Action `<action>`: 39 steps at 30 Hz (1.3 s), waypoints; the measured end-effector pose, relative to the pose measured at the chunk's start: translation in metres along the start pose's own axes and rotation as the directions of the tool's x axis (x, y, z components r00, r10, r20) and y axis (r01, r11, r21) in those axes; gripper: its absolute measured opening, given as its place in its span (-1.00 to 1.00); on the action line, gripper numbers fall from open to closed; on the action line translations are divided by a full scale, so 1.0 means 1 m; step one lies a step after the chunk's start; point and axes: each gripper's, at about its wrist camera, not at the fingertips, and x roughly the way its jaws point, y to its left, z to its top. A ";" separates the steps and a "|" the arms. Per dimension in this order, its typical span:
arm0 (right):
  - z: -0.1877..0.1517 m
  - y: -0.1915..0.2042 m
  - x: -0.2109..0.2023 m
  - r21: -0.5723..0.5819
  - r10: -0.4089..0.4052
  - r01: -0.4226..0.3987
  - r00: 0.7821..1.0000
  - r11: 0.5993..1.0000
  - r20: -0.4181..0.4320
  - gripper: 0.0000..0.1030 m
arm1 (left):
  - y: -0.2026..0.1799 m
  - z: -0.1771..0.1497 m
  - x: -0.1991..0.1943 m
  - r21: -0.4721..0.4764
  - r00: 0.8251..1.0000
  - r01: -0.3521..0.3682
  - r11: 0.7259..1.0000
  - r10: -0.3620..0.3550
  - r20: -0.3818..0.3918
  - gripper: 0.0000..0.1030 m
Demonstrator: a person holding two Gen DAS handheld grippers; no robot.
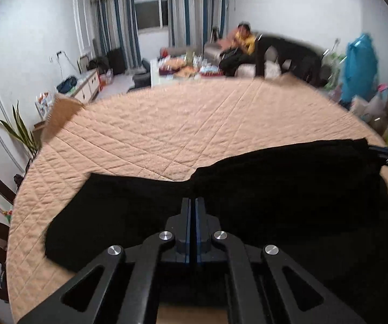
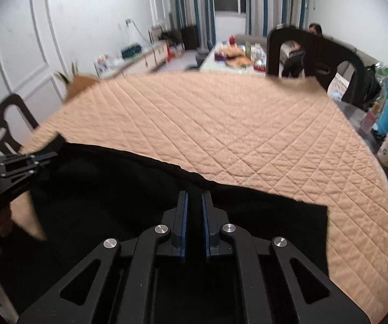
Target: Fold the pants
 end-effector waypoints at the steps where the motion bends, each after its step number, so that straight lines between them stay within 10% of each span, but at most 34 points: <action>1: -0.007 0.003 -0.013 0.003 0.009 -0.009 1.000 1.000 0.023 -0.83 | 0.000 -0.007 -0.018 -0.004 0.999 0.018 1.000 -0.018 0.031 -0.93; 7: -0.088 0.013 -0.091 0.040 0.031 -0.036 0.991 0.999 0.129 -0.86 | -0.008 -0.081 -0.105 -0.007 0.987 0.098 0.995 -0.096 0.130 -0.93; 16: -0.211 -0.011 -0.101 0.320 0.073 -0.082 0.996 0.944 0.041 -0.94 | -0.013 -0.168 -0.105 -0.069 0.983 0.185 0.980 -0.186 -0.006 -0.92; 20: -0.214 -0.023 -0.112 0.381 0.114 -0.147 0.988 0.913 0.107 -0.69 | -0.002 -0.160 -0.115 -0.094 0.987 0.163 0.982 -0.161 0.028 -0.84; 23: -0.208 -0.024 -0.113 0.394 0.081 -0.132 0.986 0.910 0.144 0.07 | -0.003 -0.146 -0.117 -0.100 0.987 0.154 0.983 -0.149 0.057 -0.25; 39: -0.188 -0.031 -0.123 0.428 0.072 -0.198 0.953 0.881 0.293 0.09 | -0.029 -0.080 -0.014 0.020 0.994 -0.056 0.998 0.057 -0.095 -0.06</action>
